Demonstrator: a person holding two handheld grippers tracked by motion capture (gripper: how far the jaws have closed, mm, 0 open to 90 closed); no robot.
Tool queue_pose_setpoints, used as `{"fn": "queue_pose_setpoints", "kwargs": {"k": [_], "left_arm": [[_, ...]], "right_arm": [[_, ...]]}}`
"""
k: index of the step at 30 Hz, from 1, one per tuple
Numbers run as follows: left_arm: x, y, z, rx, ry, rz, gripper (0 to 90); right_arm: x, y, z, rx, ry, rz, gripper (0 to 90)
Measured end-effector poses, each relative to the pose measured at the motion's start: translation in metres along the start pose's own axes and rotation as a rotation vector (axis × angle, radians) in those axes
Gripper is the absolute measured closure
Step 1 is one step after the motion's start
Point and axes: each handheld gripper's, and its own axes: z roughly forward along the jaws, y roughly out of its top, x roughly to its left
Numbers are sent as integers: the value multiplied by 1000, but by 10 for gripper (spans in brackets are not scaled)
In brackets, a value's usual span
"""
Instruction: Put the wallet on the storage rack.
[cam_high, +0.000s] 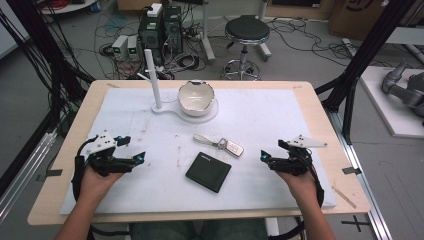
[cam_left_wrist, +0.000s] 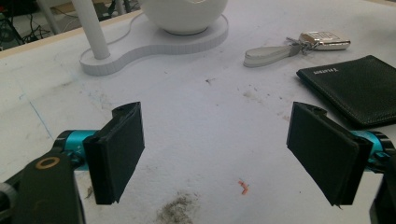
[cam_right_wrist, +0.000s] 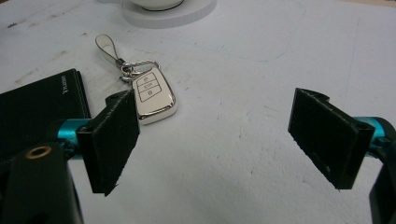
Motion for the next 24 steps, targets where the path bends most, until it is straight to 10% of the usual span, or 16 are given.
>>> {"fn": "queue_pose_setpoints", "kwargs": {"k": [11, 24], "left_arm": [[-1, 1, 0, 1, -4, 11, 191], [-2, 1, 1, -2, -8, 12, 191]], "right_arm": [[11, 3, 2, 4, 9, -29, 168], [56, 5, 24, 70, 86, -69, 169]]}}
